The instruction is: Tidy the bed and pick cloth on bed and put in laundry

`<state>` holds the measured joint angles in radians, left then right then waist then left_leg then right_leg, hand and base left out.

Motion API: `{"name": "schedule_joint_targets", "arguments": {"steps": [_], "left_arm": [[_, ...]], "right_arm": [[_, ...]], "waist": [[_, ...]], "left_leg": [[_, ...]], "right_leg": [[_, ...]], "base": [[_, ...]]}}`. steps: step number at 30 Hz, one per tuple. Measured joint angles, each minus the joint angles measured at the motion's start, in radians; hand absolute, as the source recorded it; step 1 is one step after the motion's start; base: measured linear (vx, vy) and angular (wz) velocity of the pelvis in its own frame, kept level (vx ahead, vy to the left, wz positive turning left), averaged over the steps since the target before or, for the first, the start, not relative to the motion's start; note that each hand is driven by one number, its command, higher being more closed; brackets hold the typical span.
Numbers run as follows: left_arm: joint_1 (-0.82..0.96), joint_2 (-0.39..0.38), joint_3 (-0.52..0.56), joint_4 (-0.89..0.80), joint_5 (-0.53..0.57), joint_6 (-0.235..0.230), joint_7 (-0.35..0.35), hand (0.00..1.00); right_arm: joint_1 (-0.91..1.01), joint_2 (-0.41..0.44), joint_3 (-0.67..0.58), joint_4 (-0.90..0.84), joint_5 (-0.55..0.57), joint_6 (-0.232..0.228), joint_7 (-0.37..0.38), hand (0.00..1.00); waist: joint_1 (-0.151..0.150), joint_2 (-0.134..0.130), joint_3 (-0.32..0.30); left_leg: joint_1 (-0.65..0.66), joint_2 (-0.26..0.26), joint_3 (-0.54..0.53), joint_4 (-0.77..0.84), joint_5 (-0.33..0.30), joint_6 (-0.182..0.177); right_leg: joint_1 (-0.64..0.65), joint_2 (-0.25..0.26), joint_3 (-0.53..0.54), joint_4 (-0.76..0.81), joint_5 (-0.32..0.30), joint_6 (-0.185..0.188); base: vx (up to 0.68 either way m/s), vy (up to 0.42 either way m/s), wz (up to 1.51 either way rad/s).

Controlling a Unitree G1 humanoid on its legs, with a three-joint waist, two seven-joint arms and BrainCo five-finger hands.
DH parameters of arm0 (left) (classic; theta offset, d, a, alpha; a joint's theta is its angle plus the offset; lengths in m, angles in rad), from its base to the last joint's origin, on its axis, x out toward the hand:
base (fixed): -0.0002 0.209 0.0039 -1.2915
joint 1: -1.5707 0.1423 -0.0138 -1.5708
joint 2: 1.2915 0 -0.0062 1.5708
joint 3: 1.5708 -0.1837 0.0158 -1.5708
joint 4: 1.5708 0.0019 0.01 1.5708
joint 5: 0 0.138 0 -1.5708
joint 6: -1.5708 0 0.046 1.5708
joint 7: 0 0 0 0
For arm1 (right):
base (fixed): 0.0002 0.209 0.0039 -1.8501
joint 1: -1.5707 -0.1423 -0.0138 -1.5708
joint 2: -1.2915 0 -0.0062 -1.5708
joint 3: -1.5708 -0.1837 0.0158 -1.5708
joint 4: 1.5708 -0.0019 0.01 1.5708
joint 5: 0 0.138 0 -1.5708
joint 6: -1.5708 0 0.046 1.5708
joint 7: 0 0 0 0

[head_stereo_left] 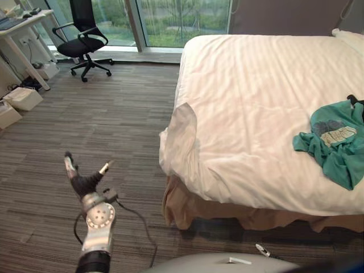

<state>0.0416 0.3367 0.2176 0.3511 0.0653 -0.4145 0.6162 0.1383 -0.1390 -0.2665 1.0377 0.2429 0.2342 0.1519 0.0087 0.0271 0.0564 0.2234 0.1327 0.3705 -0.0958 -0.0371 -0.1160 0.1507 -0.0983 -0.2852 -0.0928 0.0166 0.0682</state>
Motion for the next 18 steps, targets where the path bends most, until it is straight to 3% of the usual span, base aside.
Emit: {"name": "schedule_joint_targets", "arguments": {"steps": [3, 10, 18], "left_arm": [[-0.033, 0.036, -0.01, -0.022, 0.04, 0.022, -0.03, 0.0], [-0.133, 0.108, -0.116, -0.032, 0.098, 0.063, -0.171, 0.0], [-0.25, 0.11, -0.265, 0.091, 0.097, 0.183, -0.295, 0.0]], "right_arm": [[-0.005, -0.002, -0.001, -0.002, 0.0, 0.0, -0.004, 0.0], [0.008, 0.004, -0.008, -0.001, 0.0, 0.015, -0.037, 0.0], [0.036, 0.013, -0.021, 0.002, 0.0, 0.021, -0.082, 0.0]], "waist": [[-0.002, 0.004, 0.002], [-0.021, 0.009, 0.0], [-0.057, 0.025, 0.0]], "left_leg": [[0.002, -0.001, 0.007, 0.027, -0.025, 0.003], [0.004, -0.011, 0.043, 0.071, -0.064, 0.012], [0.019, -0.008, 0.092, 0.075, -0.067, 0.009]], "right_leg": [[0.006, -0.006, 0.012, 0.0, 0.0, 0.0], [-0.003, -0.02, 0.055, 0.009, 0.003, 0.003], [-0.036, -0.015, 0.109, 0.037, 0.007, 0.001]], "base": [[0.02, 0.013, -0.16], [-0.05, -0.001, -0.17], [-0.09, -0.039, -0.22]]}}
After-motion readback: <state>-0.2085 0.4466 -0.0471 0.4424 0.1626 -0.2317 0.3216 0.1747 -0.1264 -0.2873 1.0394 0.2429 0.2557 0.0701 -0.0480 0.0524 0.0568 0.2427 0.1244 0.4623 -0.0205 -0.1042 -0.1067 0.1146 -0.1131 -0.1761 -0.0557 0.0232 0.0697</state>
